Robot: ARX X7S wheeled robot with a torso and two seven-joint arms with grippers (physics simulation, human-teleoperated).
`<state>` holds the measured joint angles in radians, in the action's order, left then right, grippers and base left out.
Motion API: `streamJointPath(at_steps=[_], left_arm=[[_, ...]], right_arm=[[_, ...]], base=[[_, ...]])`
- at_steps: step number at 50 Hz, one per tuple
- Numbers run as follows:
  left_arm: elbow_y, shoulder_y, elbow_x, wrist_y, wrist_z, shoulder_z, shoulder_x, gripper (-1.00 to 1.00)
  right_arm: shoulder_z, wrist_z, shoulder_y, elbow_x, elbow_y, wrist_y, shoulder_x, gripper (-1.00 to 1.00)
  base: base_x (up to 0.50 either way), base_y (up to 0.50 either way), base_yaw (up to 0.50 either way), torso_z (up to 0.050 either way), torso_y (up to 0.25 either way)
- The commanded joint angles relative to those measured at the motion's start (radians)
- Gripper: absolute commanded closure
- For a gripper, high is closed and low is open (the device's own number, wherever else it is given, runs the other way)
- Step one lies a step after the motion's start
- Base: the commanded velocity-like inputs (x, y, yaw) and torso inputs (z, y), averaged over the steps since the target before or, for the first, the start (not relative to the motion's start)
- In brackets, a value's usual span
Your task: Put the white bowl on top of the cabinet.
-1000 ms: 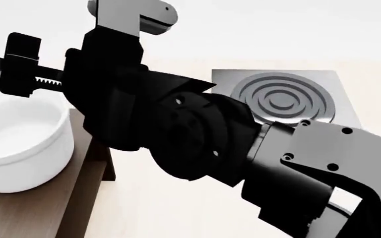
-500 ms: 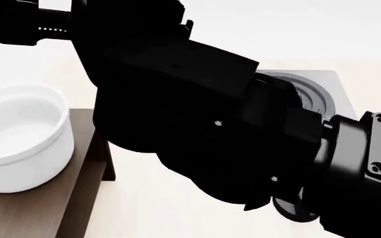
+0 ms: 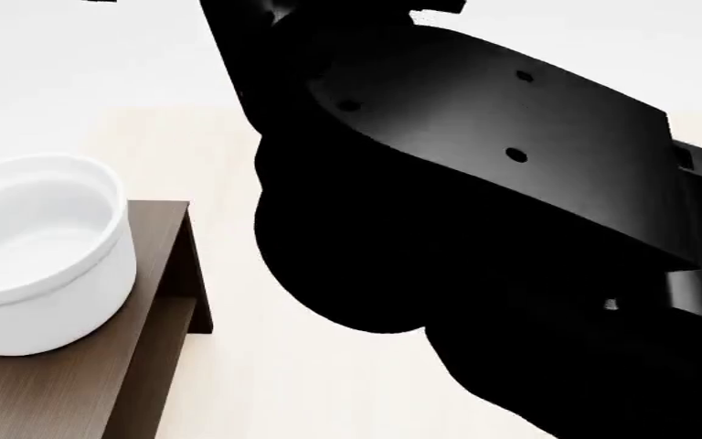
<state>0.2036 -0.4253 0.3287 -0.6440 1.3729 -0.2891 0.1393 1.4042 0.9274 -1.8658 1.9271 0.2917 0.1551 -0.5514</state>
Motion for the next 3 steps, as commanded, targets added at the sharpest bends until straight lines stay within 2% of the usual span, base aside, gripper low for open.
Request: streamJointPath(at_steps=[1,3], left_arm=[[-0.001,0.000,0.003,-0.006,-0.033,-0.006,-0.006,-1.00],[0.000,-0.002,0.004,-0.007,-0.033,-0.007,-0.007,-1.00]], right_arm=[[-0.061,0.069,-0.056,-0.025,0.130,0.014,-0.059,-1.00],[-0.080,0.078,-0.061,-0.024,0.153,0.029,-0.076,-1.00]], base=[[0.00,0.00,0.00,0.000,0.000],[0.00,0.00,0.00,0.000,0.000]])
